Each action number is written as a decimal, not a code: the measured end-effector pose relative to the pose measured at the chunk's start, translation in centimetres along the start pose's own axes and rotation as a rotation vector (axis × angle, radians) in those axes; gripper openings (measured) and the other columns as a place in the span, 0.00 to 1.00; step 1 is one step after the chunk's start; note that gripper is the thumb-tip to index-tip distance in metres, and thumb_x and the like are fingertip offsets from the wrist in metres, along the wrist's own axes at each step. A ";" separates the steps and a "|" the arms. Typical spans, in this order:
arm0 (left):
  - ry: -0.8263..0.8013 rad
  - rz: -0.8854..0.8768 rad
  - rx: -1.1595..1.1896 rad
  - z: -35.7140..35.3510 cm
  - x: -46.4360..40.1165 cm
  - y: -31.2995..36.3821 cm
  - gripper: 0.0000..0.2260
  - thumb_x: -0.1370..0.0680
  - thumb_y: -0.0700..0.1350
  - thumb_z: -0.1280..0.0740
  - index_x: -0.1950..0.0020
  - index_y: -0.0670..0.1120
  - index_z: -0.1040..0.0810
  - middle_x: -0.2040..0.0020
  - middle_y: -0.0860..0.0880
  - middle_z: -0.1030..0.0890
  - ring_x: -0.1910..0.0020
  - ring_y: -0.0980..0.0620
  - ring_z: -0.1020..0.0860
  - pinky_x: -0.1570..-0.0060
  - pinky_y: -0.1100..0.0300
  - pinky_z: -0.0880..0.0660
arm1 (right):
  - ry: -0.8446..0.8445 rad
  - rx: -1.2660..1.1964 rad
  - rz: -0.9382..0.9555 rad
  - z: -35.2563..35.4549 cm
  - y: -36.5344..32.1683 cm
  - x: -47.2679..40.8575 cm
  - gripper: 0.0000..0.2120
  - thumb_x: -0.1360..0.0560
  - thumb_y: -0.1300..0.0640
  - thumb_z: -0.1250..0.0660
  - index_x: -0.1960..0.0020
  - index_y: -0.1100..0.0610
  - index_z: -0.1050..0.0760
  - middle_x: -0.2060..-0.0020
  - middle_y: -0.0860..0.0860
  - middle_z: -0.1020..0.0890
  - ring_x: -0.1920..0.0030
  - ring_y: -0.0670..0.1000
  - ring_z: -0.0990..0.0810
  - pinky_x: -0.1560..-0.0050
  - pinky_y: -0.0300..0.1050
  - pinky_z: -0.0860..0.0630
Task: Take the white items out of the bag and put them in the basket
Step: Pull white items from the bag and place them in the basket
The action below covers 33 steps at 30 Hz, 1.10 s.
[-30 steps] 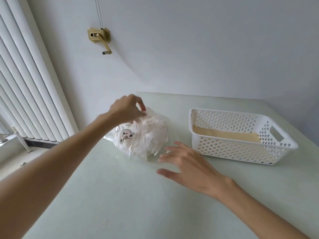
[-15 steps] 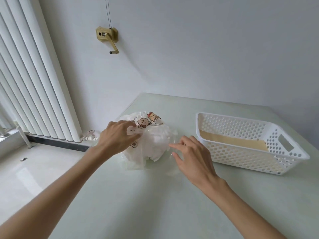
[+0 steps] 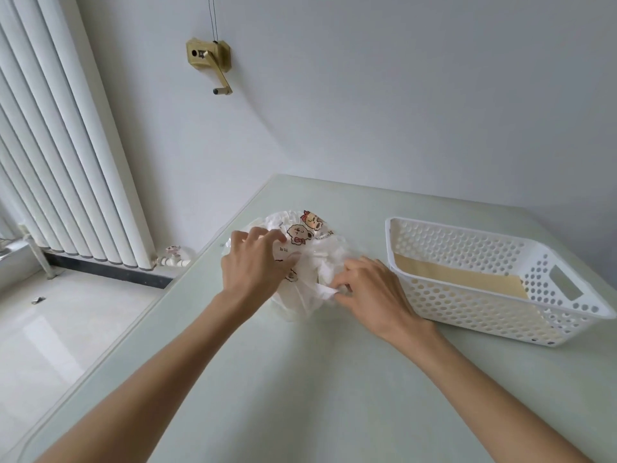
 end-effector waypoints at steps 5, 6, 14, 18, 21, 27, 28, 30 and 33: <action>0.076 -0.106 -0.018 0.3 -0.3 0.9 0.19 0.27 0.56 0.30 0.38 0.55 0.24 0.34 0.53 0.28 0.34 0.48 0.35 0.49 0.55 0.34 | -0.060 -0.122 -0.124 0.1 1.8 3.4 0.07 0.26 0.47 0.31 0.58 0.49 0.18 0.67 0.44 0.28 0.62 0.45 0.30 0.62 0.41 0.38; 0.119 -0.192 -0.026 0.9 -0.3 1.7 0.19 0.28 0.54 0.27 0.38 0.54 0.23 0.36 0.52 0.27 0.36 0.47 0.33 0.47 0.56 0.37 | -0.072 -0.122 -0.137 -0.1 1.9 3.6 0.07 0.26 0.47 0.31 0.57 0.49 0.18 0.65 0.44 0.26 0.62 0.45 0.30 0.62 0.41 0.38; -0.045 -0.705 -0.102 1.2 3.8 7.5 0.11 0.21 0.56 0.38 0.43 0.57 0.19 0.43 0.59 0.20 0.45 0.54 0.23 0.48 0.58 0.31 | -0.118 -0.257 -0.235 0.7 2.7 3.8 0.11 0.24 0.52 0.35 0.45 0.42 0.19 0.55 0.40 0.18 0.58 0.44 0.21 0.52 0.44 0.24; -0.171 -0.618 -0.067 -0.4 4.9 6.0 0.29 0.26 0.68 0.54 0.35 0.60 0.24 0.33 0.62 0.26 0.34 0.57 0.30 0.38 0.58 0.38 | -0.021 -0.213 -0.275 1.8 2.6 3.8 0.12 0.26 0.42 0.33 0.45 0.42 0.19 0.57 0.41 0.20 0.61 0.44 0.25 0.59 0.41 0.30; -0.056 -0.631 -0.077 0.2 5.3 5.4 0.25 0.29 0.64 0.37 0.34 0.58 0.25 0.35 0.60 0.25 0.34 0.54 0.30 0.40 0.57 0.36 | -0.062 -0.136 -0.246 1.1 1.1 3.5 0.16 0.29 0.40 0.30 0.43 0.43 0.21 0.52 0.43 0.20 0.55 0.47 0.23 0.59 0.41 0.35; 0.037 -0.696 0.077 0.6 6.3 6.5 0.17 0.28 0.43 0.29 0.42 0.58 0.20 0.42 0.60 0.22 0.43 0.54 0.28 0.49 0.58 0.33 | 0.064 -0.341 -0.368 1.8 3.6 5.3 0.15 0.29 0.59 0.29 0.44 0.47 0.22 0.64 0.41 0.17 0.56 0.46 0.18 0.54 0.42 0.26; 0.018 -0.704 0.056 0.2 6.5 7.0 0.13 0.26 0.47 0.32 0.43 0.59 0.19 0.42 0.61 0.22 0.43 0.53 0.28 0.49 0.59 0.35 | 0.056 -0.380 -0.391 1.7 4.1 5.7 0.15 0.29 0.59 0.28 0.43 0.47 0.22 0.67 0.41 0.18 0.58 0.45 0.18 0.53 0.42 0.25; -0.063 -0.611 0.027 -0.7 6.0 7.5 0.15 0.25 0.60 0.38 0.42 0.60 0.19 0.41 0.62 0.23 0.40 0.54 0.30 0.47 0.60 0.40 | -0.023 -0.487 -0.449 0.8 5.2 6.3 0.14 0.29 0.58 0.27 0.45 0.49 0.21 0.66 0.43 0.17 0.59 0.44 0.17 0.49 0.43 0.24; -0.115 -0.462 -0.043 -2.5 5.1 7.9 0.23 0.31 0.68 0.33 0.39 0.60 0.22 0.41 0.60 0.26 0.40 0.53 0.33 0.44 0.60 0.41 | -0.093 -0.598 -0.497 -0.2 6.0 6.1 0.05 0.30 0.56 0.25 0.57 0.48 0.19 0.68 0.47 0.15 0.62 0.42 0.16 0.50 0.46 0.21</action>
Point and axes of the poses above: each hand's wrist, its own x-axis away from the middle knuckle, its own z-axis out of the back of the hand, y = z × x, the point moved 9 cm from there along -x, towards the middle knuckle
